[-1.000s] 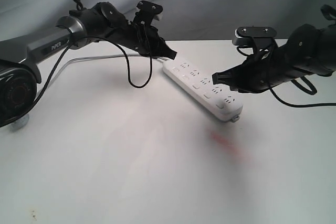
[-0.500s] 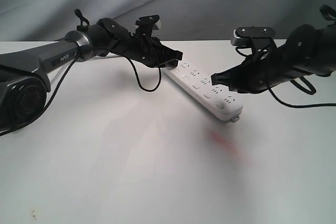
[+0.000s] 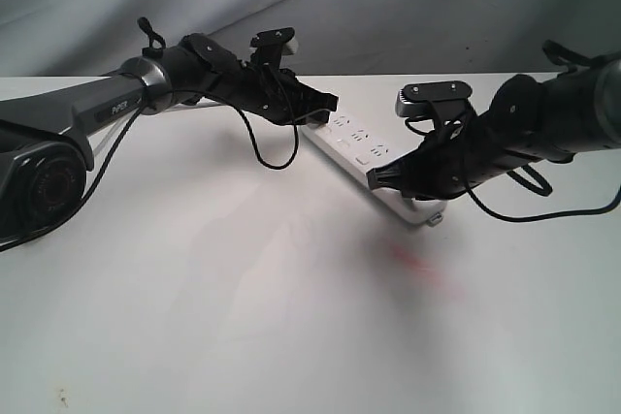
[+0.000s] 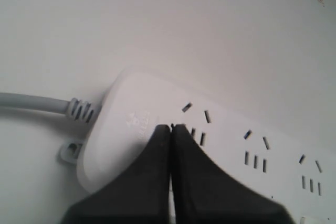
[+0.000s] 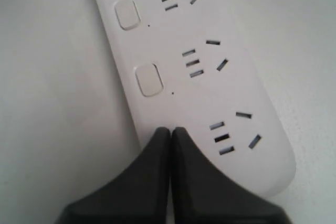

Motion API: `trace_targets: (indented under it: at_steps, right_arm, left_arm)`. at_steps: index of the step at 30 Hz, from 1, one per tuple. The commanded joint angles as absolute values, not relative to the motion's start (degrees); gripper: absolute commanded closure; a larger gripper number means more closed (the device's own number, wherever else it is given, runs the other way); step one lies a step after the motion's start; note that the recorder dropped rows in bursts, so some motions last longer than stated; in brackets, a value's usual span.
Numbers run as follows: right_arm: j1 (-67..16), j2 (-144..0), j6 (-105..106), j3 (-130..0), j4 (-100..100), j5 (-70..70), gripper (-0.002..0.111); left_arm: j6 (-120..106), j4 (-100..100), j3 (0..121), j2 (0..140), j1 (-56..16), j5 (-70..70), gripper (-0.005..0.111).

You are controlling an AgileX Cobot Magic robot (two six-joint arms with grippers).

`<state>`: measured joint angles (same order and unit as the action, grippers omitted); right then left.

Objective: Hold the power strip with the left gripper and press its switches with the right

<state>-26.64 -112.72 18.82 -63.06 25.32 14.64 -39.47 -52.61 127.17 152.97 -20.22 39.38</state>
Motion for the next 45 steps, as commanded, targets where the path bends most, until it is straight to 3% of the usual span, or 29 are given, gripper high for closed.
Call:
trace_targets:
  at_steps: [1,31,45]
  right_arm:
    - [-26.8,-112.9,18.8,-63.4,25.1,13.3,0.108]
    - [-26.9,-115.6,16.2,-61.1,22.7,17.0,0.108]
    - [-26.9,-109.6,16.1,-61.1,22.7,15.4,0.108]
  left_arm:
    - [-39.2,-51.1,126.8,154.0,-20.4,40.8,0.106]
    - [-39.2,-51.1,126.8,154.0,-20.3,40.5,0.106]
    - [-39.0,-51.1,126.8,154.0,-20.3,40.4,0.106]
